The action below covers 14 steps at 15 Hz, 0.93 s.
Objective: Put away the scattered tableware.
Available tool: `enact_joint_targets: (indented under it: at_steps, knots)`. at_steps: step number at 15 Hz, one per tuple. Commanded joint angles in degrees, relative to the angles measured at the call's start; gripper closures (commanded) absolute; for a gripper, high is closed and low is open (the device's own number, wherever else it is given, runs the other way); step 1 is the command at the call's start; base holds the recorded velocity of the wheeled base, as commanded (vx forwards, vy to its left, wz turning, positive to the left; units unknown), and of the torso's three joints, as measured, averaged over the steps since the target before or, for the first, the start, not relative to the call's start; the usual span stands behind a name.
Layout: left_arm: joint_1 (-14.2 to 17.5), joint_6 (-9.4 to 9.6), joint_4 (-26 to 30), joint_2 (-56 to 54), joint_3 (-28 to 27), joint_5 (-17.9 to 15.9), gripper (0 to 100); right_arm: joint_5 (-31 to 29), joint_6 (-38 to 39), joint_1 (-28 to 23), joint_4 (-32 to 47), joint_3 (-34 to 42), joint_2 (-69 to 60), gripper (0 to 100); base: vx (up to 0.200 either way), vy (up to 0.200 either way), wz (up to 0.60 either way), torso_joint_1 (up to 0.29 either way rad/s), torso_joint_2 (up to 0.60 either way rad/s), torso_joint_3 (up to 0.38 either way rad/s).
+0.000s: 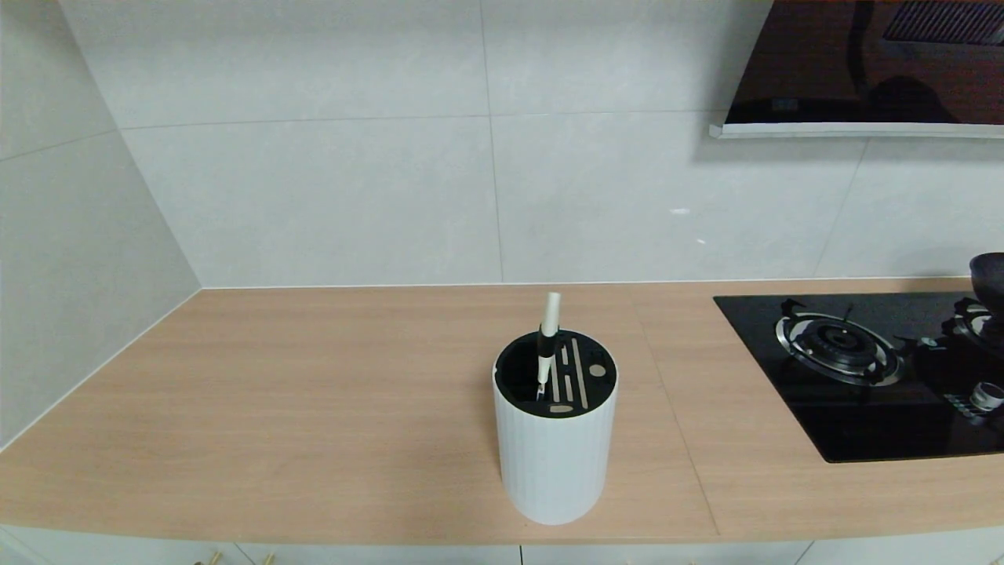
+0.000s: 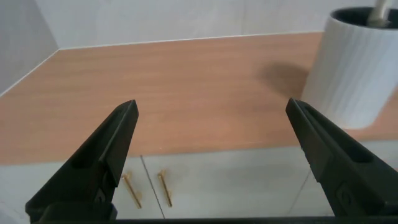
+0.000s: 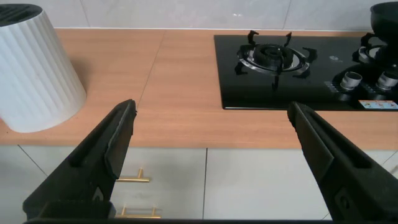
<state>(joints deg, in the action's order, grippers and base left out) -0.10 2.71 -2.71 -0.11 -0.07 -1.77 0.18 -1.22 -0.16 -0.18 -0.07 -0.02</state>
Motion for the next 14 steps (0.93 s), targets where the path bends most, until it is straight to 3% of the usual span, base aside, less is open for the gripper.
enact_joint_targets:
  at_steps: [1, 2, 4, 5, 6, 7, 9, 11, 12, 14]
  knots:
    - [0.1, -1.12, 0.6, 0.3, 0.1, 3.6, 0, 0.1, 0.2, 0.1, 0.2, 0.1, 0.0, 0, 0.000, 0.000, 0.00, 0.000, 0.00, 0.000]
    - [0.2, -4.20, 1.7, 0.6, 0.1, 7.0, 0, 0.2, 0.3, 0.1, 0.2, 0.1, 0.0, 0, 0.000, 0.000, 0.00, 0.000, 0.00, 0.000]
    - [-0.2, -4.46, 1.8, 3.7, 0.1, 6.7, 0, 0.4, 0.3, 0.1, 0.2, 0.1, 0.1, 0, 0.000, 0.000, 0.00, 0.000, 0.00, 0.000]
    - [0.4, -3.32, 1.9, 4.4, 0.1, 6.1, 0, 0.5, 0.3, 0.1, 0.2, 0.1, 0.1, 0, 0.000, 0.000, 0.00, 0.000, 0.00, 0.000]
    - [1.0, 0.46, 3.0, 1.2, 0.1, 3.3, 0, 0.5, 0.4, 0.1, 0.2, 0.1, 0.1, 0, 0.000, 0.000, 0.00, 0.000, 0.00, 0.000]
    - [0.4, 2.04, 3.1, 0.1, 0.1, 1.8, 0, 0.5, 0.4, 0.1, 0.2, 0.1, 0.1, 0, 0.000, 0.000, 0.00, 0.000, 0.00, 0.000]
    - [0.1, 2.22, 3.1, 0.2, 0.1, 1.6, 0, 0.7, 0.4, 0.1, 0.2, 0.1, 0.1, 0, 0.000, 0.000, 0.00, 0.000, 0.00, 0.000]
    - [0.1, -1.65, 3.0, 0.2, 0.1, 1.7, 0, 0.7, 0.4, 0.1, 0.2, 0.1, 0.1, 0, 0.000, 0.000, 0.00, 0.000, 0.00, 0.000]
    - [0.1, -2.71, 2.9, 0.2, 0.1, 1.7, 0, 0.7, 0.4, 0.1, 0.2, 0.1, 0.1, 0, 0.000, 0.000, 0.00, 0.000, 0.00, 0.000]
    - [0.1, -2.44, 2.9, 0.2, 0.1, 1.7, 0, 0.8, 0.4, 0.1, 0.2, 0.1, 0.1, 0, 0.000, 0.000, 0.00, 0.000, 0.00, 0.000]
